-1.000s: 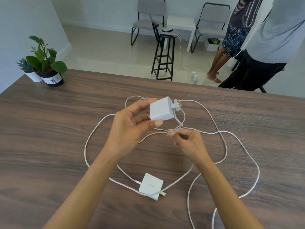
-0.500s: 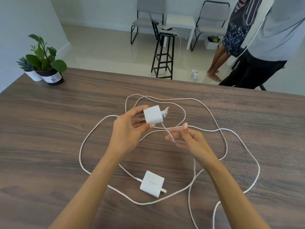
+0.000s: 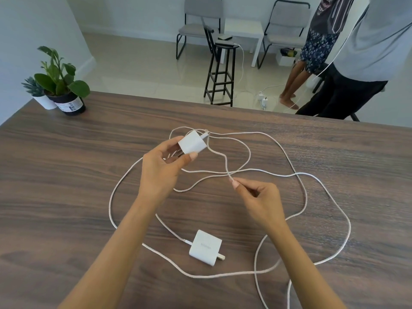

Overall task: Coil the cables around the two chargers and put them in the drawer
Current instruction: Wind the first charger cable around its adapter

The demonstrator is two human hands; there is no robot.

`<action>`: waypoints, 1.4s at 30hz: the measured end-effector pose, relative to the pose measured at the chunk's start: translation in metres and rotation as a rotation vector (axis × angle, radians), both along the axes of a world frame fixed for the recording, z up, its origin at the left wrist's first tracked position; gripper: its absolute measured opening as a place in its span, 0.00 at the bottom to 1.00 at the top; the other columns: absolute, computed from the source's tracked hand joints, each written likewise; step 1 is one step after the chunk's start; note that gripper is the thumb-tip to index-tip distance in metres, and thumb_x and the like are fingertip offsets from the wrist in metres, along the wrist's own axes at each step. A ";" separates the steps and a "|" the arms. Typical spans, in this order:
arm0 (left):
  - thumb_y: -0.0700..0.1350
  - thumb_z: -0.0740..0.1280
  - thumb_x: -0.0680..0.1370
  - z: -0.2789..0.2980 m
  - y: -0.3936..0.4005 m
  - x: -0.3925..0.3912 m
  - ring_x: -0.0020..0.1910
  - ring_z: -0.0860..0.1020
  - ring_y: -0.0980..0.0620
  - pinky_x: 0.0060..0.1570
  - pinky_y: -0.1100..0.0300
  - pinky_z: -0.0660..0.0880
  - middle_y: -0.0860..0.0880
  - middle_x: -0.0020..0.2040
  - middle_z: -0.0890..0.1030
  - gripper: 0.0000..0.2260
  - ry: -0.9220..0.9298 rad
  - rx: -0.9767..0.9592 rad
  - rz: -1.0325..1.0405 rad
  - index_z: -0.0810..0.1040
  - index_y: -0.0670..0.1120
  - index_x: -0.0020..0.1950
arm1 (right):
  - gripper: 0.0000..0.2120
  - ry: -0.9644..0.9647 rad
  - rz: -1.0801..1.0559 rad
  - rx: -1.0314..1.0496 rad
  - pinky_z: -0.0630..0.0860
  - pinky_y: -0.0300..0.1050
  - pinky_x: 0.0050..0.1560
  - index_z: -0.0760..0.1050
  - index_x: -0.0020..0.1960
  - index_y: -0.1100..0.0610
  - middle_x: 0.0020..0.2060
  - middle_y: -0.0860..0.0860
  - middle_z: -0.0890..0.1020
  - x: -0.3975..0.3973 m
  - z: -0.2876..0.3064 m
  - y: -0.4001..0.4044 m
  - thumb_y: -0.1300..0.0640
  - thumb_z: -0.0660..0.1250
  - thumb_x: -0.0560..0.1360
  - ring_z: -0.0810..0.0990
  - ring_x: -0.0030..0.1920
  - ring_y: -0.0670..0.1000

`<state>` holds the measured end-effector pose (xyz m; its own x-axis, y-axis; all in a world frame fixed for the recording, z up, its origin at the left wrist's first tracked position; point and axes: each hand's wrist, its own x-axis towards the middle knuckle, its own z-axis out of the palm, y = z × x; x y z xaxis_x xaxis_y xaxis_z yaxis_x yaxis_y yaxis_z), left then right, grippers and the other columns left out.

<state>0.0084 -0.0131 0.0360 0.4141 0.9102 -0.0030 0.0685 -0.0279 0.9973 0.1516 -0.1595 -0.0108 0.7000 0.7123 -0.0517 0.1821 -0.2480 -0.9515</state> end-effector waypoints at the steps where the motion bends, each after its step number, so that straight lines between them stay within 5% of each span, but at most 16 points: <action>1: 0.39 0.75 0.69 0.000 0.000 0.000 0.42 0.80 0.65 0.44 0.72 0.76 0.54 0.50 0.83 0.19 0.000 -0.006 -0.006 0.79 0.47 0.58 | 0.05 -0.002 -0.019 -0.003 0.76 0.38 0.50 0.84 0.47 0.49 0.41 0.40 0.85 -0.001 -0.003 -0.001 0.56 0.71 0.73 0.82 0.45 0.38; 7: 0.38 0.76 0.67 -0.008 -0.006 0.000 0.45 0.83 0.59 0.47 0.69 0.77 0.53 0.50 0.83 0.22 0.104 0.009 -0.122 0.78 0.46 0.60 | 0.04 -0.013 -0.241 0.132 0.73 0.33 0.41 0.83 0.45 0.48 0.34 0.42 0.85 0.005 0.009 0.004 0.56 0.72 0.71 0.78 0.34 0.37; 12: 0.38 0.77 0.67 -0.011 -0.015 0.000 0.44 0.83 0.59 0.46 0.71 0.76 0.54 0.48 0.83 0.23 0.203 0.028 -0.176 0.78 0.49 0.60 | 0.05 -0.083 -0.028 0.171 0.72 0.28 0.41 0.84 0.45 0.53 0.36 0.42 0.85 0.015 0.038 0.008 0.59 0.74 0.69 0.80 0.36 0.37; 18: 0.35 0.77 0.66 -0.006 -0.031 0.003 0.44 0.83 0.53 0.47 0.66 0.79 0.47 0.49 0.84 0.23 0.192 0.001 -0.344 0.78 0.51 0.57 | 0.06 -0.235 0.073 0.129 0.76 0.37 0.45 0.84 0.42 0.48 0.37 0.42 0.85 0.025 0.052 0.026 0.59 0.74 0.69 0.82 0.40 0.41; 21: 0.35 0.77 0.65 -0.002 -0.036 0.000 0.46 0.83 0.51 0.51 0.62 0.79 0.46 0.50 0.84 0.24 0.123 -0.037 -0.380 0.79 0.51 0.58 | 0.05 -0.162 0.090 0.077 0.77 0.37 0.45 0.84 0.42 0.50 0.38 0.45 0.85 0.033 0.048 0.033 0.59 0.74 0.69 0.83 0.40 0.41; 29: 0.35 0.76 0.66 0.007 -0.034 0.002 0.48 0.83 0.56 0.44 0.66 0.78 0.50 0.54 0.83 0.24 -0.046 -0.064 -0.243 0.77 0.45 0.61 | 0.06 0.072 0.206 0.025 0.71 0.31 0.37 0.84 0.47 0.57 0.32 0.51 0.83 0.015 0.032 0.027 0.64 0.70 0.73 0.75 0.32 0.40; 32: 0.35 0.76 0.67 0.004 -0.033 0.007 0.48 0.83 0.58 0.44 0.69 0.77 0.50 0.53 0.82 0.24 -0.018 0.008 -0.146 0.77 0.45 0.61 | 0.07 -0.006 0.231 -0.007 0.74 0.38 0.41 0.83 0.49 0.51 0.35 0.55 0.84 0.009 0.030 0.022 0.60 0.69 0.74 0.77 0.35 0.46; 34: 0.36 0.76 0.67 -0.001 -0.031 0.010 0.48 0.82 0.59 0.44 0.70 0.77 0.49 0.54 0.82 0.24 0.034 0.089 -0.088 0.76 0.46 0.61 | 0.11 -0.135 0.294 -0.077 0.75 0.41 0.43 0.82 0.52 0.47 0.33 0.47 0.84 0.008 0.028 0.017 0.60 0.67 0.75 0.79 0.36 0.47; 37: 0.37 0.76 0.67 -0.010 -0.026 0.014 0.46 0.81 0.61 0.46 0.72 0.77 0.49 0.56 0.81 0.24 0.135 0.249 -0.008 0.76 0.47 0.61 | 0.11 -0.248 0.343 -0.153 0.68 0.33 0.37 0.81 0.52 0.45 0.29 0.39 0.80 0.005 0.031 0.011 0.59 0.65 0.76 0.74 0.32 0.42; 42: 0.34 0.75 0.68 -0.023 -0.013 0.014 0.43 0.79 0.59 0.45 0.78 0.73 0.46 0.57 0.79 0.23 0.228 0.433 0.029 0.76 0.43 0.62 | 0.07 -0.241 0.374 -0.173 0.69 0.33 0.36 0.83 0.46 0.48 0.30 0.46 0.82 0.004 0.048 -0.003 0.58 0.67 0.75 0.74 0.30 0.43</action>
<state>0.0223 -0.0261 0.0131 0.4211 0.8593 0.2904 0.2906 -0.4311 0.8542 0.1556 -0.1624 0.0367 0.4035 0.9130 -0.0597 0.4997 -0.2745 -0.8215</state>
